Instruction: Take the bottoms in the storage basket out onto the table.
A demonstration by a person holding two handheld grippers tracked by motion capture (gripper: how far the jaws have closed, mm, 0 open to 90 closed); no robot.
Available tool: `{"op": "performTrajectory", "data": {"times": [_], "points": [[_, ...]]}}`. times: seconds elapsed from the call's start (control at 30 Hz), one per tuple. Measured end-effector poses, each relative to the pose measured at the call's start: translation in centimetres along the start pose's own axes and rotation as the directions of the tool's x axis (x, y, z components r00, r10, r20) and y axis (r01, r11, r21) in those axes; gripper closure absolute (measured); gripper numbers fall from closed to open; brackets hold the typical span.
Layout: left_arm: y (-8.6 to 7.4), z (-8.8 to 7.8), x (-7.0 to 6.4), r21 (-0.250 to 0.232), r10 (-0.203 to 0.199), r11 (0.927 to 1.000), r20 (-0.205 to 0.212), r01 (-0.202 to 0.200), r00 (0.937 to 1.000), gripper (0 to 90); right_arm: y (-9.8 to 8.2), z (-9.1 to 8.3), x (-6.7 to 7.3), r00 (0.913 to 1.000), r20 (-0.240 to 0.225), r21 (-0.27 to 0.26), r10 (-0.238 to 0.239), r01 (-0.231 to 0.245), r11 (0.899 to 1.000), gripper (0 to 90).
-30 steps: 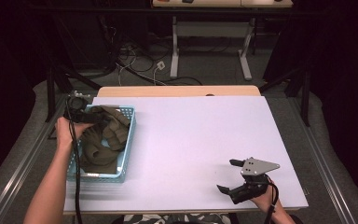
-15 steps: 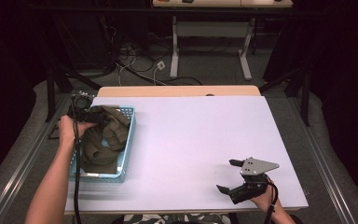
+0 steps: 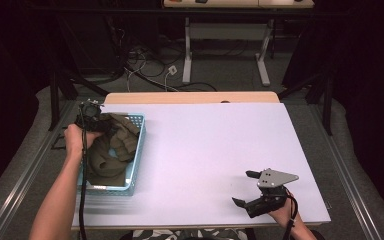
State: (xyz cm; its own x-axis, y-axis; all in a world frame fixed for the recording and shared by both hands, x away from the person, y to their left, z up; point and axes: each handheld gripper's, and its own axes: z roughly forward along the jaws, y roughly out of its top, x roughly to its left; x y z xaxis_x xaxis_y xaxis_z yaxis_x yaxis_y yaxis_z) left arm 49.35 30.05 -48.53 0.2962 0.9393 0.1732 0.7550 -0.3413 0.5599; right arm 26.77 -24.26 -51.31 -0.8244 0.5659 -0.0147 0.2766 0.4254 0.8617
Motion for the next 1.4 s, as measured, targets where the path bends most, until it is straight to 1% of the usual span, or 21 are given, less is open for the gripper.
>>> {"op": "performTrajectory", "data": {"times": [0.2,0.3,0.43,0.5,0.53,0.57,0.6,0.63,0.73,0.77,0.9,0.93,1.03,1.1,1.13,1.17,1.2,1.23,1.27,1.4], "points": [[0.0,-0.1,0.0,0.001,0.016,0.9999,-0.003,-0.016,0.9999,57.2,0.0,0.0,0.0,1.0,0.001,-0.001,0.0,0.0,1.0,3.5],[-0.1,-0.2,0.2,-0.004,0.01,0.9999,-0.001,-0.01,0.9999,66.4,0.0,0.0,0.0,1.0,0.002,-0.001,0.0,0.0,1.0,3.5],[-0.3,-0.3,0.4,-0.016,-0.004,0.9999,0.009,0.004,1.0,70.8,0.0,0.0,0.0,1.0,0.002,-0.001,0.001,-0.001,1.0,3.5],[-0.3,-0.5,0.4,-0.032,-0.009,0.9995,0.008,0.009,0.9999,71.0,0.0,0.0,0.0,1.0,0.003,0.0,0.001,-0.001,1.0,3.5],[-0.3,-0.8,0.4,-0.053,-0.012,0.9985,0.003,0.013,0.9999,71.3,0.0,0.0,0.0,1.0,0.004,0.0,0.001,-0.001,1.0,3.5],[-0.3,-0.8,0.4,-0.053,-0.012,0.9985,0.003,0.013,0.9999,71.4,0.0,0.0,-0.1,1.0,0.004,0.0,0.001,-0.001,1.0,3.5],[-0.4,-1.1,0.3,-0.069,-0.011,0.9976,-0.003,0.011,0.9999,71.6,0.0,0.0,-0.1,1.0,0.004,0.002,0.0,0.0,1.0,3.5],[-0.4,-1.3,0.3,-0.075,-0.007,0.9972,-0.006,0.006,1.0,71.7,0.0,0.0,-0.1,1.0,0.003,0.002,0.001,-0.001,1.0,3.5],[-0.5,-1.9,0.4,-0.103,-0.007,0.9947,-0.004,0.006,1.0,71.9,0.0,-0.1,-0.1,1.0,0.005,0.0,0.001,-0.001,1.0,3.5],[-0.5,-2.1,0.4,-0.116,-0.017,0.9931,0.0,0.016,0.9999,72.0,0.0,-0.1,-0.1,1.0,0.005,0.0,0.001,-0.001,1.0,3.6],[-0.5,-2.9,0.4,-0.141,-0.009,0.9899,-0.006,0.008,0.9999,72.1,0.0,-0.1,-0.1,1.0,0.005,-0.002,0.001,-0.001,1.0,3.5],[-0.5,-3.4,0.5,-0.159,-0.007,0.9873,-0.009,0.006,0.9999,72.3,0.0,-0.1,-0.1,1.0,0.006,-0.002,0.002,-0.002,1.0,3.5],[-0.4,-4.2,0.6,-0.185,-0.001,0.9827,0.0,0.001,1.0,72.2,0.0,-0.1,-0.1,1.0,0.007,-0.004,0.001,-0.001,1.0,3.5],[-0.3,-4.5,0.7,-0.191,-0.002,0.9816,-0.001,0.002,1.0,72.2,0.0,-0.1,-0.1,1.0,0.008,-0.002,0.001,-0.001,1.0,3.5],[-0.3,-5.0,0.7,-0.211,0.001,0.9776,0.0,-0.001,1.0,72.2,0.0,-0.1,-0.1,1.0,0.007,-0.003,0.001,-0.001,1.0,3.5],[-0.3,-5.0,0.7,-0.211,0.001,0.9776,0.0,-0.001,1.0,72.2,0.0,-0.1,-0.1,1.0,0.007,-0.003,0.001,-0.001,1.0,3.5],[-0.2,-5.5,0.6,-0.226,0.005,0.9742,-0.002,-0.005,1.0,72.2,0.0,-0.1,-0.1,1.0,0.008,-0.003,0.001,-0.001,1.0,3.5],[-0.2,-5.7,0.6,-0.232,0.007,0.9727,0.0,-0.007,1.0,72.2,0.0,-0.1,-0.1,1.0,0.008,-0.003,0.001,-0.001,1.0,3.5],[-0.2,-5.7,0.6,-0.232,0.007,0.9727,0.0,-0.007,1.0,72.3,0.0,-0.1,-0.1,1.0,0.007,-0.003,0.001,-0.001,1.0,3.5],[0.0,-6.5,0.4,-0.257,0.017,0.9662,-0.002,-0.017,0.9998,72.3,0.0,-0.1,-0.1,1.0,0.007,-0.003,0.001,-0.001,1.0,3.5]]}}
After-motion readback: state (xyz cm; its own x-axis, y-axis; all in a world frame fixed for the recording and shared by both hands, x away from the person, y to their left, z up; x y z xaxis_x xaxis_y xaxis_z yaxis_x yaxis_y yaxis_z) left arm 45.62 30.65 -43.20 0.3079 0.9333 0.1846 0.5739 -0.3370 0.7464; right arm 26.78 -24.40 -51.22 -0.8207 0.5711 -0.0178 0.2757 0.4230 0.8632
